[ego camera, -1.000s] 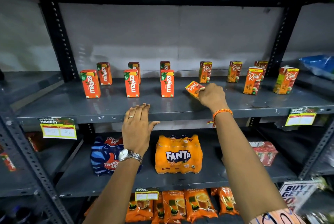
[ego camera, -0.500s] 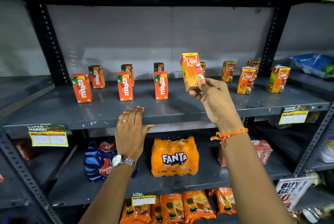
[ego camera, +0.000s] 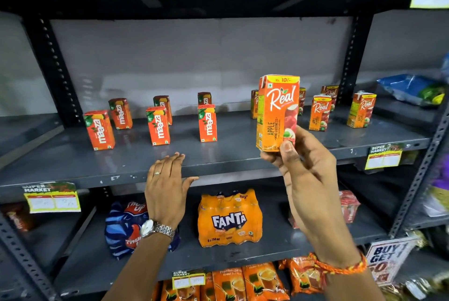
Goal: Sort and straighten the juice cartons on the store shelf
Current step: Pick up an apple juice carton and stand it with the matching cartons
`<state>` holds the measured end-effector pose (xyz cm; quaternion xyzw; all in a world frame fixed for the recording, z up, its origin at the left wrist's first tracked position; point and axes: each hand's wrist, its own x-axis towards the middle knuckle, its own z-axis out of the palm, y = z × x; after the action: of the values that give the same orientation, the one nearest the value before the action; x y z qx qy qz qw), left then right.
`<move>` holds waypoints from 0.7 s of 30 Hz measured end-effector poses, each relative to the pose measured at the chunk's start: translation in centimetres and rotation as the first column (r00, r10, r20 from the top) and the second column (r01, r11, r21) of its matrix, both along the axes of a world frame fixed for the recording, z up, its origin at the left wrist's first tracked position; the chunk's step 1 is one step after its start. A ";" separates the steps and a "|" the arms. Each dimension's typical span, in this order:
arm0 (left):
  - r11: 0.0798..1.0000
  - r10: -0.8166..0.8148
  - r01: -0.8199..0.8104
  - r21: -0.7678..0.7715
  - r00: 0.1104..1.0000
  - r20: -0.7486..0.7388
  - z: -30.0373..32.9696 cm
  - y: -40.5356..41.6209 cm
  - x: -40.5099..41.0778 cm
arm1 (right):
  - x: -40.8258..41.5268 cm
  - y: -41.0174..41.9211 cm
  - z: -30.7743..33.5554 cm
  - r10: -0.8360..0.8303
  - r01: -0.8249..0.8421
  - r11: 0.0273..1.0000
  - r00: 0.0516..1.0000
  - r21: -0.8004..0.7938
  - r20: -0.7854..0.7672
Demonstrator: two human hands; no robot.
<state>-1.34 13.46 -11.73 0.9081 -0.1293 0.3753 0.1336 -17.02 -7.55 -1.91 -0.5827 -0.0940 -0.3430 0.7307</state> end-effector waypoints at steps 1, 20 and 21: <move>1.000 0.001 -0.001 0.003 1.000 -0.006 0.1 -0.1 -0.1 | 0.0 -0.4 0.2 0.010 -0.010 1.000 1.000 0.030 0.005; 0.976 -0.168 0.158 0.153 0.984 0.055 1.1 -10.4 -2.1 | 18.2 -14.6 0.4 -0.321 0.052 0.882 0.795 -0.469 -0.515; 0.979 -0.166 0.154 0.136 0.983 0.080 0.8 -10.5 -1.9 | 18.8 -14.9 0.2 -0.343 0.036 0.858 0.782 -0.512 -0.521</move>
<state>-3.28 3.00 -10.95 0.8833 -0.2321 0.3952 0.0983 1.79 -22.45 -1.74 -0.8276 0.1199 -0.1829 0.5170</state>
